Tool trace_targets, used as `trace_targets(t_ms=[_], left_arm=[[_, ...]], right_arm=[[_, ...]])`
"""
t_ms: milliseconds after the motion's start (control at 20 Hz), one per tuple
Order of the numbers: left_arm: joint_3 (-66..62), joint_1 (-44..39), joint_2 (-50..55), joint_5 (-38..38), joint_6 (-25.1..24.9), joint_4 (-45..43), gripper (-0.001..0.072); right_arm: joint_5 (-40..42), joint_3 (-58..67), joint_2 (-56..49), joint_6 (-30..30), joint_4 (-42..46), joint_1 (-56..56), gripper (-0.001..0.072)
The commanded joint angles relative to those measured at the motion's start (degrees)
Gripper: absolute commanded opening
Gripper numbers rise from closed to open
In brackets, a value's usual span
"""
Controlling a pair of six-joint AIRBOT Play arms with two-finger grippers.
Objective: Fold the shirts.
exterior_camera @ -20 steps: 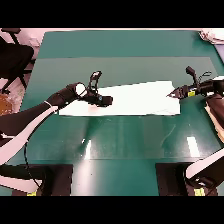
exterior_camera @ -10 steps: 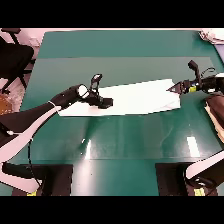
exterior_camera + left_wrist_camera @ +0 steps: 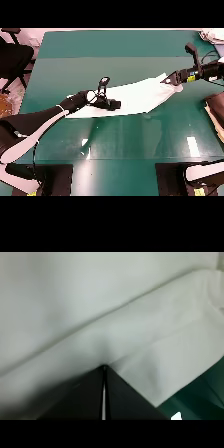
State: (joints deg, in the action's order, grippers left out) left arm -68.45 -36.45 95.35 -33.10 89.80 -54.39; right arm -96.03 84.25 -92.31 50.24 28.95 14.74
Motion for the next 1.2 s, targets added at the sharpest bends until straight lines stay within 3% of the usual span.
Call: trace_targets(t_ms=[0,200,600,900,1150], left_arm=[[0.04,-0.79,0.48,1.07,0.22,0.76,0.0022],[0.04,-0.79,0.48,0.96,0.24,1.03,0.0022],[0.04,-2.25,0.46,0.81,0.15,1.62,0.0022],[0.07,5.14,-1.55,-9.64,-0.17,-10.38,0.0021],[0.07,10.78,-10.21,-11.87,-0.22,-19.65,0.0020]], right_arm=[[1.81,0.07,5.33,2.45,-5.14,-4.55,0.0014],[7.04,0.07,9.44,3.34,-11.39,-9.55,0.0014],[7.52,0.07,6.01,5.81,-10.80,-19.93,0.0014],[7.30,0.07,3.98,7.98,-7.61,-20.83,0.0014],[7.43,0.07,5.01,8.87,-3.87,-20.44,0.0014]])
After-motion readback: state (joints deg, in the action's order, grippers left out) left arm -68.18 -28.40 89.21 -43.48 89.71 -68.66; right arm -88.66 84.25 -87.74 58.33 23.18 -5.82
